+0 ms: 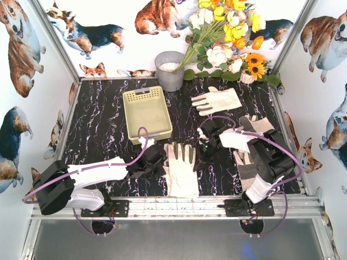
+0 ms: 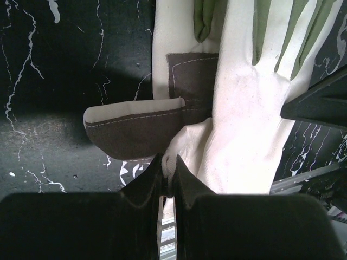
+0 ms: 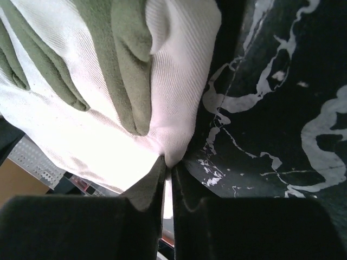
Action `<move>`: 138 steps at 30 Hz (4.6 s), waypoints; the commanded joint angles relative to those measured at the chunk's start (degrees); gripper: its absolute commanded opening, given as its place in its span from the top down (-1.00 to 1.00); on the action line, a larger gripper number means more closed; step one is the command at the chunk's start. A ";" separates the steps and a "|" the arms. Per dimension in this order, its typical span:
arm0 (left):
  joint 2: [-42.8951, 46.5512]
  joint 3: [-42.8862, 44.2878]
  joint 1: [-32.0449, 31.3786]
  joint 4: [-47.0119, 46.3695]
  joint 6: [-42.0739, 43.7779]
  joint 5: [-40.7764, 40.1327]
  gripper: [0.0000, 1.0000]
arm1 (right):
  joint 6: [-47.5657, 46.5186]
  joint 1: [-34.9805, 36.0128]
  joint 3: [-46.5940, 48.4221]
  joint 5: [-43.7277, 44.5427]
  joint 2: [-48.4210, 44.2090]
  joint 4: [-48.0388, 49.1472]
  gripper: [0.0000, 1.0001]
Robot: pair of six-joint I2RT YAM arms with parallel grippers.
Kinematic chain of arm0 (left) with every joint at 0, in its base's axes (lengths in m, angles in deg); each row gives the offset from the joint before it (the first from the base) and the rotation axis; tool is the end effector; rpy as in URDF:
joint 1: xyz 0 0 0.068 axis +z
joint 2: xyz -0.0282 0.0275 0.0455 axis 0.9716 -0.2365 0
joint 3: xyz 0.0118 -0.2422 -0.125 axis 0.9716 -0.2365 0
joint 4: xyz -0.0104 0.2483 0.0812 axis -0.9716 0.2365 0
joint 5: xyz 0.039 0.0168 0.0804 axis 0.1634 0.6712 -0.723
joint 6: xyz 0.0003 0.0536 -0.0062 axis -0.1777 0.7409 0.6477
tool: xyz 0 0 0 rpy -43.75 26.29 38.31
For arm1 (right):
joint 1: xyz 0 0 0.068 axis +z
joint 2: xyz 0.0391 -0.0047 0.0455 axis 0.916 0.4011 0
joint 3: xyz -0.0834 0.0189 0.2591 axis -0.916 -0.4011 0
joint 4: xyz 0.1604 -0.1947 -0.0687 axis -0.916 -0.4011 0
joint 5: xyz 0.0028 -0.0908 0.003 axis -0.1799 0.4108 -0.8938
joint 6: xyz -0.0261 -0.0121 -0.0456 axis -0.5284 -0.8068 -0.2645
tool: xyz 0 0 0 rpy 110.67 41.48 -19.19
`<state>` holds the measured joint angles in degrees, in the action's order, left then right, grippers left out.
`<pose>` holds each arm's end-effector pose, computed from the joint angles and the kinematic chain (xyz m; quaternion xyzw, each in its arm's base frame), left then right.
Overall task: Put the gloves into the storage basket
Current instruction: Pair the glove with the glove, then pick up the glove at the corner of the board.
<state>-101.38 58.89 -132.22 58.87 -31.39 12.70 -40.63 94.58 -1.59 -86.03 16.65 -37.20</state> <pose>0.1345 -0.1901 0.1723 -0.1150 0.9516 -0.2142 0.1882 0.2279 0.1440 0.1319 0.0206 -0.9585 -0.2750 0.0719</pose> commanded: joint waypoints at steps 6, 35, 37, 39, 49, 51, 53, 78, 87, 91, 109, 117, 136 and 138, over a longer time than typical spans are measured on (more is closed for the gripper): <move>1.82 0.22 0.27 0.29 1.57 -3.07 1.00 | -3.14 -1.25 1.48 7.51 -9.48 -6.92 1.00; 5.36 -2.84 0.28 8.59 -1.54 -6.25 1.00 | -2.26 2.29 9.69 4.72 -2.57 -6.34 1.00; 4.81 -3.13 0.26 7.90 -1.10 -6.40 1.00 | -2.50 2.36 9.91 4.98 -1.73 -6.24 1.00; 4.09 -3.22 0.37 6.86 -0.69 -6.28 1.00 | -2.76 2.36 10.21 5.46 -1.09 -6.40 1.00; 1.77 -1.86 0.35 5.48 0.49 -5.92 1.00 | -3.12 2.36 12.12 7.25 -1.92 -7.85 1.00; 1.46 -1.89 0.35 5.40 0.58 -5.80 1.00 | -3.33 2.36 12.02 7.51 -1.35 -7.99 1.00; 1.18 -1.87 0.35 5.30 0.62 -5.77 1.00 | -3.36 2.37 11.64 7.76 -0.89 -7.87 1.00; 10.44 2.64 0.35 10.21 2.17 -5.38 -0.10 | -3.45 -1.44 9.90 8.59 -7.99 -10.80 0.03; 0.98 5.71 0.41 -1.21 5.71 3.79 0.16 | -1.78 -6.26 1.37 -3.05 -13.33 -3.72 -0.27; -4.70 7.03 0.53 -2.32 6.25 3.60 0.30 | 0.11 -8.17 -2.97 -7.07 -12.69 2.02 -0.27; -10.89 7.12 0.53 -3.74 6.47 3.65 0.68 | -2.39 -8.80 -5.31 -8.19 -2.80 9.29 -0.27; -12.66 4.78 0.55 -5.93 6.16 4.72 0.75 | -0.76 -8.57 -7.55 -10.79 1.63 15.14 -0.27; -12.82 4.22 0.53 -6.74 5.76 5.44 0.80 | 2.35 -4.23 -7.16 -13.40 4.52 19.84 0.63; -12.32 4.62 0.53 -6.34 6.12 5.34 0.72 | 2.08 -4.24 -7.01 -13.12 3.64 19.49 0.97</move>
<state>-113.82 64.02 -131.85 51.44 -25.88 18.31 -37.22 89.99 -8.30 -102.46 20.72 -19.93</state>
